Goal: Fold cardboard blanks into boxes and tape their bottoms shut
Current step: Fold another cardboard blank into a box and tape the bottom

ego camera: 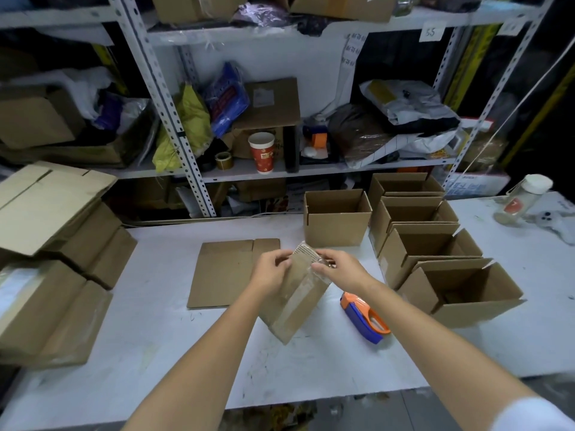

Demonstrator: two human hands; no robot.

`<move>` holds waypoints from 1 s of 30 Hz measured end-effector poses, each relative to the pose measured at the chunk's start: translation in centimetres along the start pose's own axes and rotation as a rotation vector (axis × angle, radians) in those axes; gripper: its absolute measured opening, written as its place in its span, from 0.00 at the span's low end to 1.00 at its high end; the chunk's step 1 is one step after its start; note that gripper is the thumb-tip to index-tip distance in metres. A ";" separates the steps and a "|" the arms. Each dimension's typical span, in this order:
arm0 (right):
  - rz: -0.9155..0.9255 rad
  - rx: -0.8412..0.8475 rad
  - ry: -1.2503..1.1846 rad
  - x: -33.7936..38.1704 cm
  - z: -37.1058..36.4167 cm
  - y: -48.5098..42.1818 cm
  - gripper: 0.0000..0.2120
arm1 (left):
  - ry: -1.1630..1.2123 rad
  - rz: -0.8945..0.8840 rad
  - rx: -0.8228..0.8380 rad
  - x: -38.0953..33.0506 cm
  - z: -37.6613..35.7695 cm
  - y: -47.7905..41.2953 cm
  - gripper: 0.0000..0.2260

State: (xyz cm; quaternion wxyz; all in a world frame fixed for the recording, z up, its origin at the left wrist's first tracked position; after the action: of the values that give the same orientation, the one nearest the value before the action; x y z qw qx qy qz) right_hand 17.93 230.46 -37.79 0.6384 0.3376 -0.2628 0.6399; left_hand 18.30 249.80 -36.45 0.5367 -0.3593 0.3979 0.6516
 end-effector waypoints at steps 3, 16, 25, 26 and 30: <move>0.001 0.023 -0.001 -0.2 -0.3 0.5 0.27 | 0.027 0.044 0.037 1.4 -0.2 0.2 0.14; -0.065 -0.276 -0.253 -1.0 2.0 -0.2 0.20 | 0.162 0.431 0.043 5.2 4.1 1.1 0.28; -0.163 -0.176 -0.253 0.3 2.0 0.2 0.27 | 0.116 0.015 -0.077 1.8 5.1 -0.7 0.22; -0.220 -0.150 -0.301 0.5 2.1 0.0 0.28 | 0.105 -0.017 -0.074 1.6 5.3 -0.6 0.23; -0.535 -0.048 -0.500 1.6 3.3 -0.7 0.28 | 0.050 -0.097 -0.049 1.7 5.4 -0.6 0.32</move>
State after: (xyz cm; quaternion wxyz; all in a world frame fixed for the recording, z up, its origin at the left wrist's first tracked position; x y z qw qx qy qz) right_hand 18.97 228.95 -34.55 0.7069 0.5252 -0.3280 0.3419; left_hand 18.38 255.46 -35.79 0.5485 -0.4075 0.3770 0.6253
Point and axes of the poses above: each hand's wrist, its own y-axis away from the middle knuckle, its own z-axis out of the back of the hand, x = y × z, the point moved 3 cm from there along -y, towards the middle knuckle, and after that the axes turned 11 degrees about -x, right-handed, at the moved point
